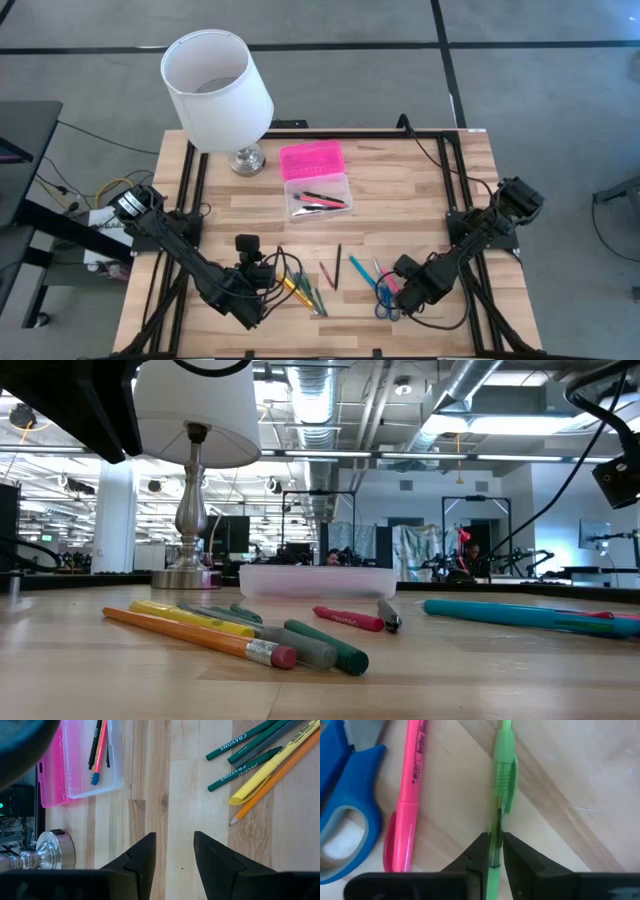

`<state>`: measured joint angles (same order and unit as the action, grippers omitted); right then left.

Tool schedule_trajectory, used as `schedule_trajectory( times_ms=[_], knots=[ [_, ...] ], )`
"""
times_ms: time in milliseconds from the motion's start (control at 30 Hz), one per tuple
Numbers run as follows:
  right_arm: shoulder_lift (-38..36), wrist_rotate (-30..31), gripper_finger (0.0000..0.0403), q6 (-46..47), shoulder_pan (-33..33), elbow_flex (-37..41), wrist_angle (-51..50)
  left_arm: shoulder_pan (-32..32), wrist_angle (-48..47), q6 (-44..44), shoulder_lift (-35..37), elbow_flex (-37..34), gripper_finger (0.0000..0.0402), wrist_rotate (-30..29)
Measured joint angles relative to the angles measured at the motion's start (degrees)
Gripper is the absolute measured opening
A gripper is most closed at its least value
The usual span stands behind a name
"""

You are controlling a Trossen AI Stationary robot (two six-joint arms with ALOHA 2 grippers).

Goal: Pick & place school supplies into a supply box
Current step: Put the green pen into the pink supply box

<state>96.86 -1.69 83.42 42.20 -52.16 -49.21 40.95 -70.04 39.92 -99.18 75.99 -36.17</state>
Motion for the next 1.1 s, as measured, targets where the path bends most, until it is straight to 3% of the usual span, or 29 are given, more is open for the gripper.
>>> schedule_trajectory(
  times_ms=[500, 633, 767, 967, 1100],
  knots=[
    [-0.7, -3.9, 0.0049, -1.4, -2.3, 4.8, 5.0, 0.0, 0.0, 0.0, 0.0, 0.0, 0.0128, 0.1],
    [-0.7, -4.1, 0.0030, -1.5, -3.0, 4.8, 4.5, 0.0, 0.0, 0.0, 0.0, 0.0, 0.0128, 0.0],
    [-0.7, -3.3, 0.0009, -3.5, -3.9, 4.9, 4.1, 0.0, 0.0, 0.0, 0.0, 0.0, 0.0128, 0.0],
    [-0.6, -1.4, 0.0022, -7.9, -6.5, 4.9, 3.6, 0.0, 0.0, 0.0, 0.0, 0.0, 0.0128, -0.3],
    [-0.6, -0.4, 0.0010, -12.0, -8.8, 4.9, 2.7, 0.0, 0.1, 0.1, 0.0, 0.0, 0.0128, -0.4]
  ],
)
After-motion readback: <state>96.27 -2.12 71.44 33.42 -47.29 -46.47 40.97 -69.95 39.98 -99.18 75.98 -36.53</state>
